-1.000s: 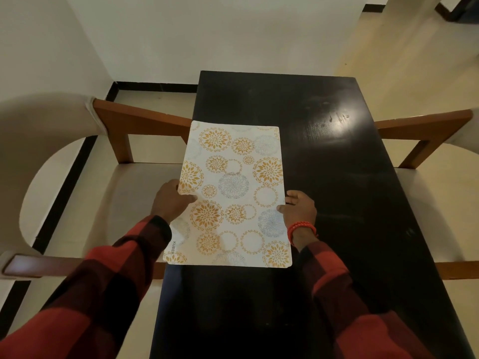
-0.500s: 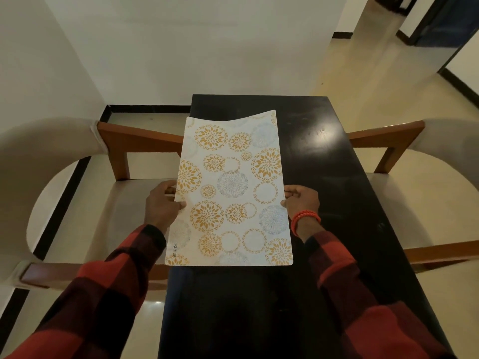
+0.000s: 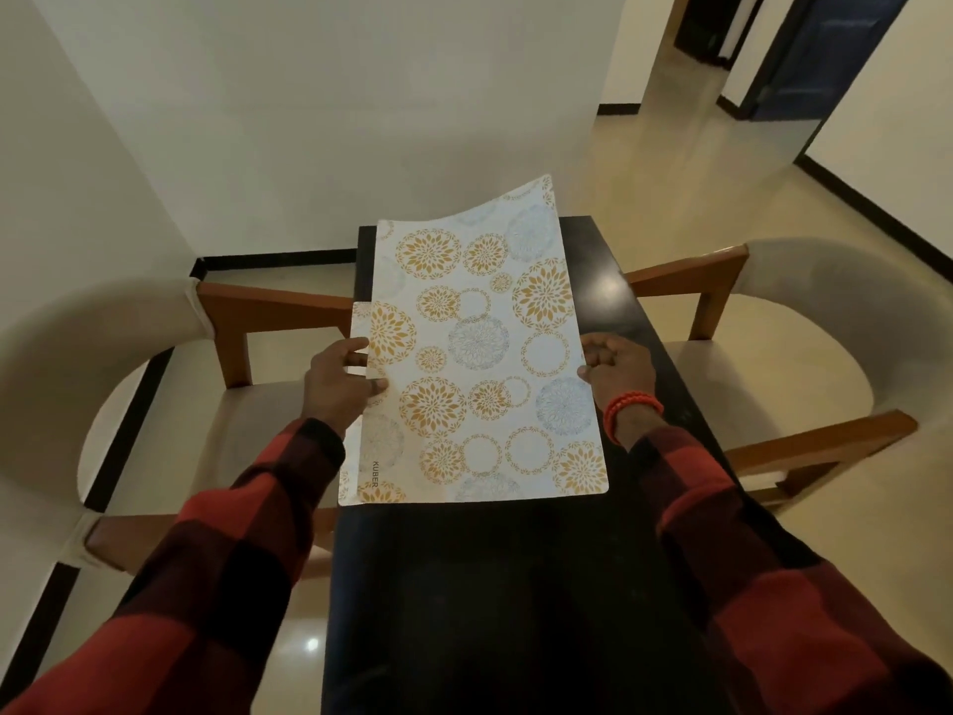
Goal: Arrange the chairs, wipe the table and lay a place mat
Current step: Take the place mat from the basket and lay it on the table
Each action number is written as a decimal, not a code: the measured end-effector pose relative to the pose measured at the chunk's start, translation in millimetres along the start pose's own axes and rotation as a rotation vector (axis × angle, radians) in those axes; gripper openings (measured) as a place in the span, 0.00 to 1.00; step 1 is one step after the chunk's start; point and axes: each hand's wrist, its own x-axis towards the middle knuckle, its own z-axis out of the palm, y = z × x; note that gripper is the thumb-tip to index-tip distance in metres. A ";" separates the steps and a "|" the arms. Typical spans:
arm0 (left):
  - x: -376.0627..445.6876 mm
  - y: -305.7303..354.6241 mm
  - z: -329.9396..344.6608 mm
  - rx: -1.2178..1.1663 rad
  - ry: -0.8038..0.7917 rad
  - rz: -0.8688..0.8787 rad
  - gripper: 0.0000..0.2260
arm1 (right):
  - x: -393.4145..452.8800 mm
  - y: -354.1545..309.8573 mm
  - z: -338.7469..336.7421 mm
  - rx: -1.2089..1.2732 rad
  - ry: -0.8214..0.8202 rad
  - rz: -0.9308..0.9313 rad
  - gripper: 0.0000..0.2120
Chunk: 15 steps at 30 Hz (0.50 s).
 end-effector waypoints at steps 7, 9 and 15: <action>-41.9 34.5 42.0 -0.021 -0.017 0.039 0.26 | -11.8 8.6 -75.6 0.021 0.082 -0.039 0.20; -55.9 42.1 59.0 -0.019 -0.031 0.062 0.26 | -8.8 15.1 -101.2 0.000 0.102 -0.061 0.21; -94.0 51.2 119.3 -0.017 -0.025 0.080 0.26 | 0.2 42.5 -166.6 0.011 0.108 -0.093 0.19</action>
